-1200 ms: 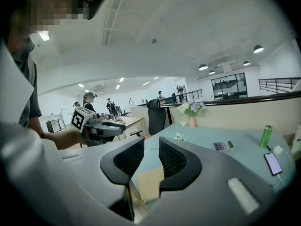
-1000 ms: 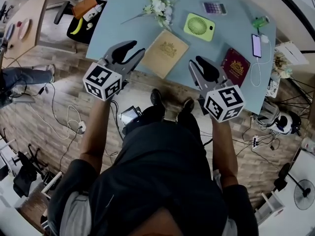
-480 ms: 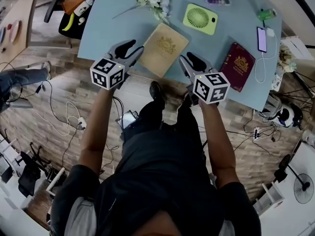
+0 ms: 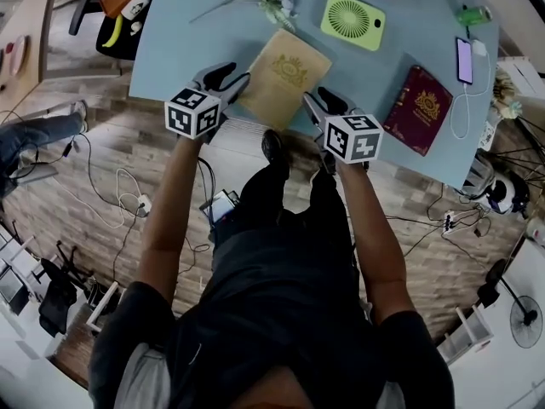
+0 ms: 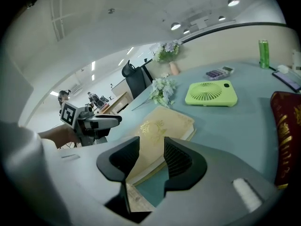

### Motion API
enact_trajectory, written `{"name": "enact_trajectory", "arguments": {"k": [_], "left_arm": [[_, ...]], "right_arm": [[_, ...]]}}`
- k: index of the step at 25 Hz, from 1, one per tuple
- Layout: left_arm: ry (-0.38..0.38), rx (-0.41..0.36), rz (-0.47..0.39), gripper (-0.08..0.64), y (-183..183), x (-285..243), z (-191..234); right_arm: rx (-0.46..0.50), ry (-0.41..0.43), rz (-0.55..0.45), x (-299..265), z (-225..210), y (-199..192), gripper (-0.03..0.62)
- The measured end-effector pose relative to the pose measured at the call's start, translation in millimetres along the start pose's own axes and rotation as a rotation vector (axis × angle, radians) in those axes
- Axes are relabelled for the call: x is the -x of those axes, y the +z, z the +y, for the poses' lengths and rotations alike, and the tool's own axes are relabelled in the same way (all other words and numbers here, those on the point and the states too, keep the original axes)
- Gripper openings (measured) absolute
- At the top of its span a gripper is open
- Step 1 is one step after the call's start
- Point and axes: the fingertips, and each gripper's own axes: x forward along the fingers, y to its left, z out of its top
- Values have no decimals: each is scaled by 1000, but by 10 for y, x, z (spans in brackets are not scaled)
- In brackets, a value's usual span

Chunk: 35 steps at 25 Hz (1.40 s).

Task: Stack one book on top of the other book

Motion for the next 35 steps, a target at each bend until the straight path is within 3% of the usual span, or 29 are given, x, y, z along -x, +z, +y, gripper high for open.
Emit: {"name": "enact_trajectory", "arguments": {"k": [4,13,19,24,35], "left_arm": [[0,17,30,207,-127,-101,68],[-52,49,96,207,-381,-294,41],[-85,174,68,207,-449,-334,6],[-35,142,86,207,-431,-325,-96],[2,81,60,204,-209,-335,-550]], "right_arm": [[-25,-12,44,-116,-62,-159,179],[-96,16,85,-314,-77,-361,183],[-128,-5,60,-377,-124,-363,173],[-147,-27,45,-278,-209,-315,119],[-121,-60,-37,176,-410,-14,91]]}}
